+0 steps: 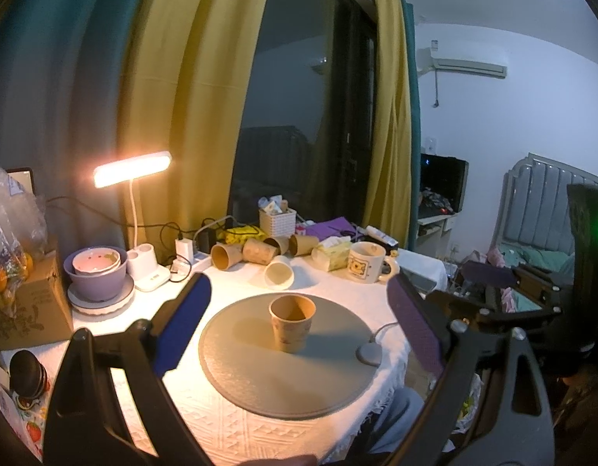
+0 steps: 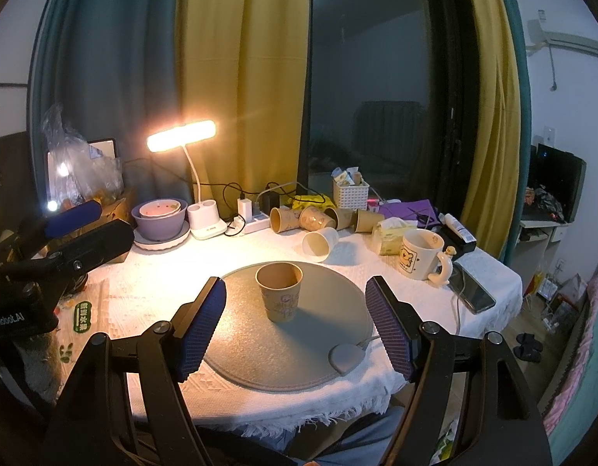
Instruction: Flip cup upright
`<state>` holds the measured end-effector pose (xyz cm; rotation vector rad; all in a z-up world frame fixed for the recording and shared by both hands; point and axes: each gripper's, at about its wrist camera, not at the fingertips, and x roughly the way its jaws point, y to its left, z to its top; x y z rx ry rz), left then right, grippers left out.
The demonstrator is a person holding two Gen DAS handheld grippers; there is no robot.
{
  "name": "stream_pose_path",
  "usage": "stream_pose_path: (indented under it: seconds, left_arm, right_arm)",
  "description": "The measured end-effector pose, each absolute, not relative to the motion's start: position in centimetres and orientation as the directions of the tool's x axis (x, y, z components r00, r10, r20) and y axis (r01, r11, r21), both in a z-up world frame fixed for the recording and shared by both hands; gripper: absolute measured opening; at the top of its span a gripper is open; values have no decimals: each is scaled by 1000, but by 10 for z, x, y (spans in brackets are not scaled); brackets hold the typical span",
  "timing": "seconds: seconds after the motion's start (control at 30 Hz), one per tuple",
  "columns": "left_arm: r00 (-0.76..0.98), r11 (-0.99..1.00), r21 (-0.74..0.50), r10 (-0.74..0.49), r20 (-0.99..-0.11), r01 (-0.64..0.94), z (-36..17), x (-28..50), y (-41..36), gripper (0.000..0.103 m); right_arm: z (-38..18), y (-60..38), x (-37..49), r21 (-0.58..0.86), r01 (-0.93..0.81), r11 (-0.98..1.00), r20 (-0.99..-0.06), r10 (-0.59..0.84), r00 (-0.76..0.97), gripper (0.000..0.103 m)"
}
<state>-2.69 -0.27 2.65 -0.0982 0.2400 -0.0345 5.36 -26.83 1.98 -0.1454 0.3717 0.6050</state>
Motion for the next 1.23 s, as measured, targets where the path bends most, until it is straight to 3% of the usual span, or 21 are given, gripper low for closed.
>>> stream_pose_path:
  seconds: [1.23]
  left_arm:
    - [971, 994, -108, -49, -234, 24, 23, -26, -2, 93]
  right_arm:
    - [19, -269, 55, -31, -593, 805, -391, 536, 748, 77]
